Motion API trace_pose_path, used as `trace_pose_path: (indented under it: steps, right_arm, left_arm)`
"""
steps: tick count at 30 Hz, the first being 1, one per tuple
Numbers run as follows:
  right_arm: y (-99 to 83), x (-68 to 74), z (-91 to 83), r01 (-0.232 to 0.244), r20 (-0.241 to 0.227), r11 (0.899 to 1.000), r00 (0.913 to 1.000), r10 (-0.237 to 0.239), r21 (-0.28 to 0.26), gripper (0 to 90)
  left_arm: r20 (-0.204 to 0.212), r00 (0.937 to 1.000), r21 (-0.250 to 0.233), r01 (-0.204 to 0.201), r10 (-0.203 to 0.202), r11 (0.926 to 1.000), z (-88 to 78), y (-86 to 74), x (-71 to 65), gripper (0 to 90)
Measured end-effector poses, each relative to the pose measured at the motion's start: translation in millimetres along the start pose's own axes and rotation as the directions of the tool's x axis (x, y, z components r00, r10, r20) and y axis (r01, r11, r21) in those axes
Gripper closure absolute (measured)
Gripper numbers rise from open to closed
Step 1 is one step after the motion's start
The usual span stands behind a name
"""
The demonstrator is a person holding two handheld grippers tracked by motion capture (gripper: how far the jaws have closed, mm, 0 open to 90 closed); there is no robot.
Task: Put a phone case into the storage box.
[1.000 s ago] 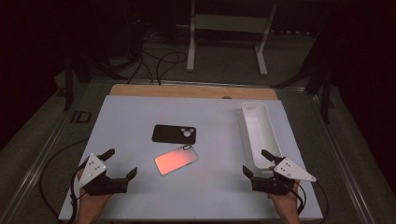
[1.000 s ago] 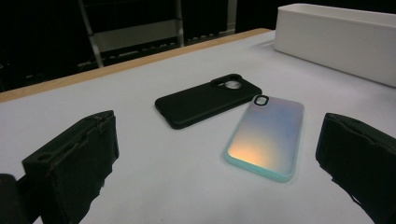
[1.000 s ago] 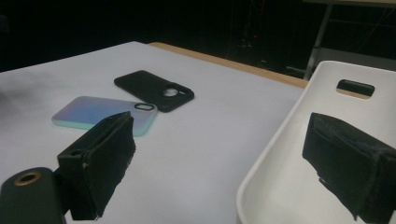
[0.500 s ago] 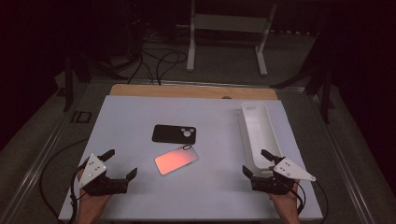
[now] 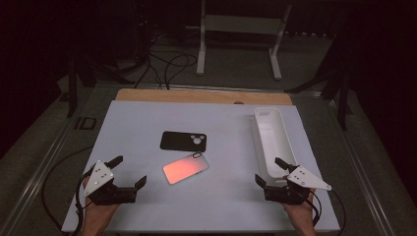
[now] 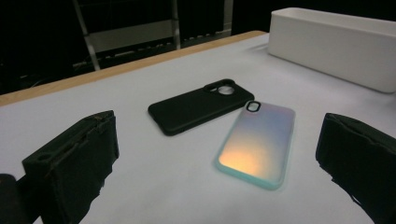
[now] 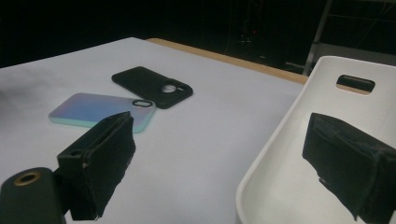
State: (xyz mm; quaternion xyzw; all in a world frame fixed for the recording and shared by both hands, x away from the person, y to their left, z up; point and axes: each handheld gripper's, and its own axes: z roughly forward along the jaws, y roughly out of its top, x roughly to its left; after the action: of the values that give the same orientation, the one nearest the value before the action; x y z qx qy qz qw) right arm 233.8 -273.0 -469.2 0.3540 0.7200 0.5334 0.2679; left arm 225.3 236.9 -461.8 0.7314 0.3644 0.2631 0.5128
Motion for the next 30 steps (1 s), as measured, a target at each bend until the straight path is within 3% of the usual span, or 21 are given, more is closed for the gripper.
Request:
trace_pose_path:
  steps: [15,30]
  right_arm:
    - [0.8,0.3,1.9,0.004,0.002,1.000,1.0000,-0.004,0.001,8.8]
    - [-0.3,-1.7,1.8,-0.002,0.011,1.000,0.9999,0.002,0.004,8.8]
  left_arm:
    - [0.030,0.9995,0.014,0.008,-0.008,0.9999,12.6,11.8,1.5,0.0]
    - [0.097,0.9952,0.067,-0.013,0.007,0.9976,44.8,21.4,-1.6,0.0]
